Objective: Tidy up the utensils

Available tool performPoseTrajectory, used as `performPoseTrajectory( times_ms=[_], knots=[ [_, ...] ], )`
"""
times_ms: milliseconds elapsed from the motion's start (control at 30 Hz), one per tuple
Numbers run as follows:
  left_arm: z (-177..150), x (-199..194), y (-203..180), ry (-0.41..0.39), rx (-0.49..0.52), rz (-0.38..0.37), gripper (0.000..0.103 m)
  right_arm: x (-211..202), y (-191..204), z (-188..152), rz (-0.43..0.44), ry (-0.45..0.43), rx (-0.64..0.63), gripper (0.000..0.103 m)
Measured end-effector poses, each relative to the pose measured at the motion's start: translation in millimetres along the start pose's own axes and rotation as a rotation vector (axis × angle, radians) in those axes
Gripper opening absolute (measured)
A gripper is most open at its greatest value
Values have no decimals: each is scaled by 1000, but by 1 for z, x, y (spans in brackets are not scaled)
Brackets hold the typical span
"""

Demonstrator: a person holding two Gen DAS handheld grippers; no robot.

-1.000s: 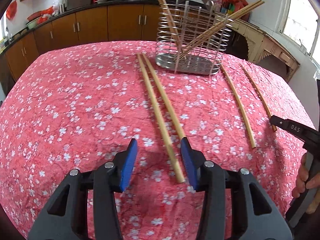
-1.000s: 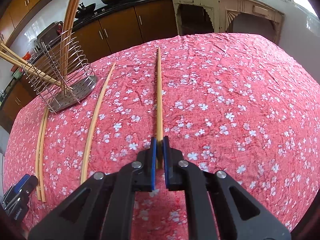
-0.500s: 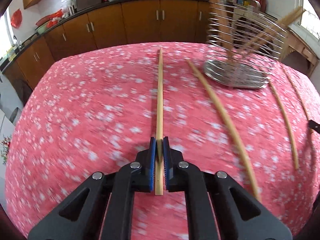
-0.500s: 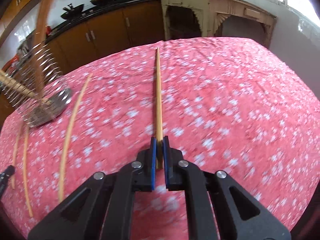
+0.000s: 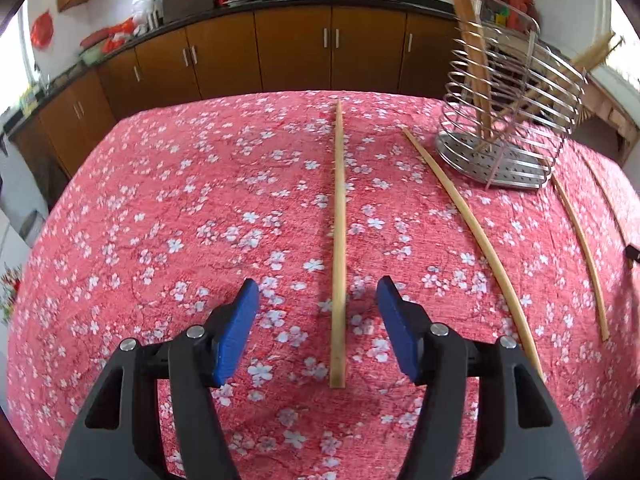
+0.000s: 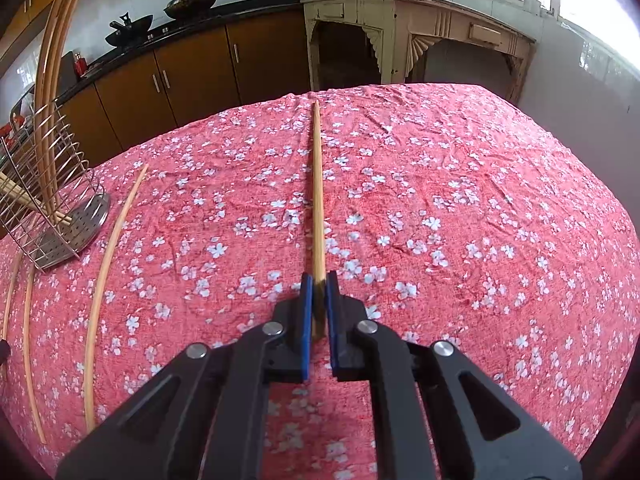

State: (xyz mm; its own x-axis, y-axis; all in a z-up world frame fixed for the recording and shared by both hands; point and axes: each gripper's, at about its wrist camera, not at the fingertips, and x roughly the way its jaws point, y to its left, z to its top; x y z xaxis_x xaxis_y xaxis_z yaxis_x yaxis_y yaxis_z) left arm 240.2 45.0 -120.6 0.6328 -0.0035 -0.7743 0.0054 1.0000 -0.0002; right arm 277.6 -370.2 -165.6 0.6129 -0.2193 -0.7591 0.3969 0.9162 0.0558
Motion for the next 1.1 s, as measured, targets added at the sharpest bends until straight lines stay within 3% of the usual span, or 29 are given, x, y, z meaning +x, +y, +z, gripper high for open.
performPoseTrajectory(
  times_ms=[333, 567, 833, 933, 1100],
  knots=[
    [0, 2, 5, 3, -3, -7, 66, -1, 1, 0, -1, 1, 0, 8],
    [0, 1, 7, 4, -26, 15, 79, -1, 0, 1, 4, 3, 3, 8],
    [-14, -6, 0, 24, 31, 2, 79, -1, -2, 1, 6, 3, 3, 9],
    [-15, -7, 0, 21, 26, 8, 75, -1, -1, 0, 2, 3, -3, 9],
    [-23, -19, 2, 7, 32, 4, 52, -7, 4, -7, -8, 3, -33, 9]
  ],
)
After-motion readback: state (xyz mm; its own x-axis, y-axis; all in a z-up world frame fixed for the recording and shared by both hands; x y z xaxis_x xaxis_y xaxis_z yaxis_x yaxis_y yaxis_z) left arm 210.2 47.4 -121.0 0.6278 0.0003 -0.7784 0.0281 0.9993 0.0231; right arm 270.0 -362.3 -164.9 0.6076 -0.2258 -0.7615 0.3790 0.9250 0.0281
